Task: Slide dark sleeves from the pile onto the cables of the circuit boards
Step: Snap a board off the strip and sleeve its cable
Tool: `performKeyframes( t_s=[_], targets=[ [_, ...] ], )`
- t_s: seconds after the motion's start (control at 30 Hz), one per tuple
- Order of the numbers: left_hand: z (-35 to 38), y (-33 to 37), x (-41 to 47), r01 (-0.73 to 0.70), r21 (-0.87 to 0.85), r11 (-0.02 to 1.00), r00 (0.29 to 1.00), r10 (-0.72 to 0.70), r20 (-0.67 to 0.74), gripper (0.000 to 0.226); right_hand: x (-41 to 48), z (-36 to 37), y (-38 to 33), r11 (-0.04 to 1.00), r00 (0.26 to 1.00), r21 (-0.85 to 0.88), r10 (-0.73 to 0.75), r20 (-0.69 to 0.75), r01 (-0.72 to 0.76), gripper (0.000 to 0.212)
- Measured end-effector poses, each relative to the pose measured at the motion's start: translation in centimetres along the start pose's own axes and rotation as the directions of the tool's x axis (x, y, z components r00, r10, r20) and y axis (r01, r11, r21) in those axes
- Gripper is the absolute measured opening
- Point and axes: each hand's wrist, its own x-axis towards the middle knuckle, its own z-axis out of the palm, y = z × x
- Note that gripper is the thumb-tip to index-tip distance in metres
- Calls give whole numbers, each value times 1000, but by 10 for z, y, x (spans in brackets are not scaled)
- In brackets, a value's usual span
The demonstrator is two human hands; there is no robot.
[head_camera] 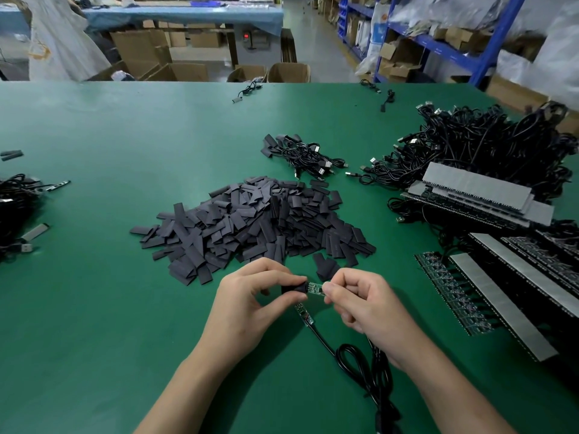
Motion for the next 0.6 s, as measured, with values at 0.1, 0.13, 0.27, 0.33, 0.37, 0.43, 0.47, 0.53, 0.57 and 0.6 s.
performKeyframes(
  t_s=[0.1,0.13,0.27,0.33,0.37,0.43,0.47,0.53,0.57,0.6],
  targets=[
    [1,0,0,3,13,1000,1000,-3,-1,17,1,1,-1,1000,1000,13,14,-1,-14,29],
    [1,0,0,4,19,1000,1000,-4,-3,17,1,1,-2,1000,1000,13,17,-2,-17,29],
    [2,0,0,14,24,1000,1000,-14,-16,17,1,1,-2,1000,1000,20,21,-3,-21,28],
    [2,1,-1,11,34,999,1000,-10,-22,16,1,1,-1,1000,1000,20,23,-2,-23,28],
    [2,1,-1,10,40,999,1000,-9,-25,16,1,0,-1,1000,1000,19,24,-2,-24,28],
    [2,2,-1,9,50,999,1000,-8,-22,16,1,0,0,1000,1000,10,27,0,-26,28],
    [2,3,-1,5,61,998,1000,-4,-13,17,1,0,0,1000,1000,4,28,1,-28,28],
    [0,5,-1,-19,101,995,1000,18,12,20,1,0,1,999,1000,-14,30,1,-30,28],
    [-1,6,-1,-40,127,991,999,37,26,20,2,0,2,999,1000,-31,29,-2,-29,28],
    [-2,7,-1,-67,157,985,997,61,40,21,2,1,2,998,1000,-53,28,-6,-28,28]
  ],
)
